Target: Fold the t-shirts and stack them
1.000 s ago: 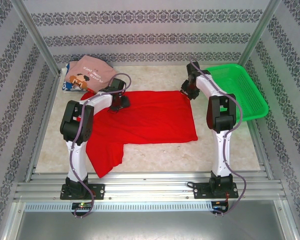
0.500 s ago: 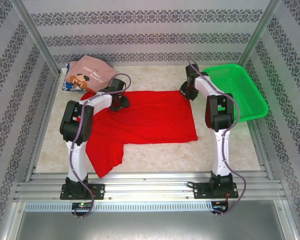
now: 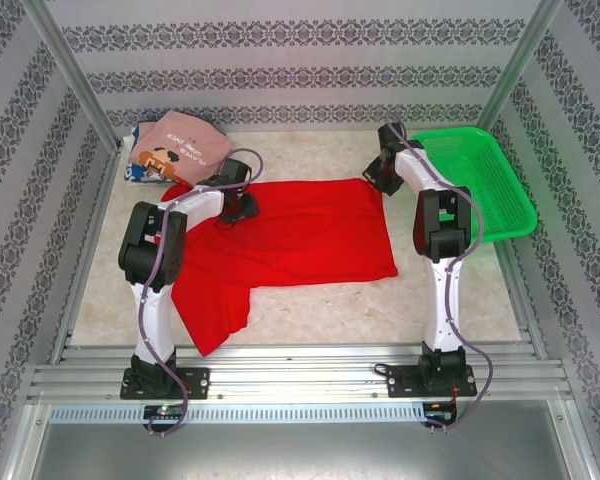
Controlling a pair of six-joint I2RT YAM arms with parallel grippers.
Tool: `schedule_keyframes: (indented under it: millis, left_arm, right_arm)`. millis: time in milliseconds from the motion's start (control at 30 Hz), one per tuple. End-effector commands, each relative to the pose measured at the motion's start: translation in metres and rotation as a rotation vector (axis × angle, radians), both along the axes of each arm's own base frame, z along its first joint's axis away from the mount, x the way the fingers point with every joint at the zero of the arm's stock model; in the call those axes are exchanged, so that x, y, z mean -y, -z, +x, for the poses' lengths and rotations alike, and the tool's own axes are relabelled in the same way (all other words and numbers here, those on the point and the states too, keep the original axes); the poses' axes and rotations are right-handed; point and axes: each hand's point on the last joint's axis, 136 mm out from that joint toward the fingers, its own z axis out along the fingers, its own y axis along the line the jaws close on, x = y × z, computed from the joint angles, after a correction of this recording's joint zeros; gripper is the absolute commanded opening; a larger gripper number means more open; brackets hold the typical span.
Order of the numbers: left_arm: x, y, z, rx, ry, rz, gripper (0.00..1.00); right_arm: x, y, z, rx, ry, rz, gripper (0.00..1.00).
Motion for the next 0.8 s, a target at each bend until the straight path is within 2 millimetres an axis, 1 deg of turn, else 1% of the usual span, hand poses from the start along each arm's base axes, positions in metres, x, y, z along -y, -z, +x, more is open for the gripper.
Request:
schedule_keyframes:
  millis: [0,167,233,333,467,600,667,767]
  left_arm:
    - [-0.009,0.036,-0.043,-0.171,0.019,0.034,0.49]
    - [-0.009,0.036,-0.044,-0.173,0.024,0.037,0.49]
    - [-0.010,0.037,-0.045,-0.175,0.028,0.038,0.49]
    - [-0.009,0.037,-0.045,-0.176,0.030,0.037,0.49]
    - [-0.009,0.037,-0.045,-0.179,0.035,0.037,0.49]
    - [-0.008,0.037,-0.046,-0.179,0.037,0.029,0.49]
    - [-0.007,0.038,-0.046,-0.180,0.036,0.026,0.49]
    - [-0.006,0.036,-0.045,-0.175,0.039,0.022,0.49]
  right_arm:
    - [0.020,-0.035,0.014,0.085,0.059,-0.010,0.04]
    - [0.028,-0.039,0.017,0.103,0.080,0.031,0.08]
    - [0.026,-0.042,0.022,0.116,0.079,0.073,0.09]
    - [0.026,-0.051,0.026,0.141,0.084,0.102,0.10]
    - [0.024,-0.062,0.034,0.178,0.096,0.166,0.20]
    - [0.021,-0.067,0.038,0.189,0.081,0.186,0.23]
    - [0.015,-0.068,0.036,0.174,0.056,0.188,0.23]
    - [0.009,-0.070,0.023,0.137,0.024,0.169,0.23]
